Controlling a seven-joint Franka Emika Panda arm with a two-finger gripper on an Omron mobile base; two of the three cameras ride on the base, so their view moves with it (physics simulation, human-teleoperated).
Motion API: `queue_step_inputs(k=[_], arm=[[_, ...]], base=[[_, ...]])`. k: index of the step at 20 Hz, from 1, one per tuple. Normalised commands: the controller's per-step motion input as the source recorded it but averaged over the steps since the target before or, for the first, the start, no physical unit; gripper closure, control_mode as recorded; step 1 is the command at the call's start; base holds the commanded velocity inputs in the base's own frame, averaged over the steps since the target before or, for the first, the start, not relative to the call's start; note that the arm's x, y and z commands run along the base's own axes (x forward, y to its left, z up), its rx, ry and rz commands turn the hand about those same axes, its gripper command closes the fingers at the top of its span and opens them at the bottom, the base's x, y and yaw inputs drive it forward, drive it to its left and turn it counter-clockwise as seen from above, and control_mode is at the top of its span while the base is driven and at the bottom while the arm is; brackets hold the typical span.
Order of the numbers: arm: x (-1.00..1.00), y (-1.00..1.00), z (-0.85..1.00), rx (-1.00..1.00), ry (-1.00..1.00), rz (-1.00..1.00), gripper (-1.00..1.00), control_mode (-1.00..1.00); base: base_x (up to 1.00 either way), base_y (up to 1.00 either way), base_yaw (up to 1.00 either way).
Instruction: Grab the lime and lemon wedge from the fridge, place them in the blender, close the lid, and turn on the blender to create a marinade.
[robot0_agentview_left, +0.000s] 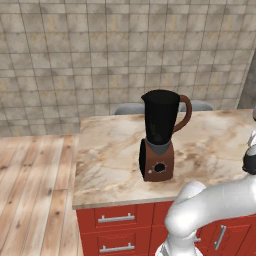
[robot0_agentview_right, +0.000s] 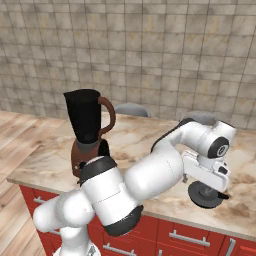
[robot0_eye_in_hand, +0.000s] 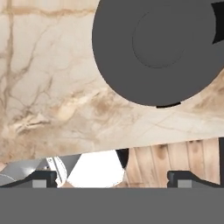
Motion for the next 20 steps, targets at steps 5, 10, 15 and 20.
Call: queue_step_inputs(k=[5, 10, 15, 20], arm=[[0.0, -0.02, -0.54, -0.01, -0.01, 0.0, -1.0, -1.0], [0.0, -0.06, -0.47, -0.02, -0.09, 0.0, -1.0, -1.0], [0.0, -0.11, -0.37, -0.06, -0.14, 0.0, -1.0, -1.0], [0.08, -0.05, -0.13, -0.07, -0.11, 0.0, -1.0, -1.0]], base=[[0.0, 0.0, 0.0], [0.0, 0.0, 0.0], [0.0, 0.0, 0.0], [0.0, 0.0, 0.0]])
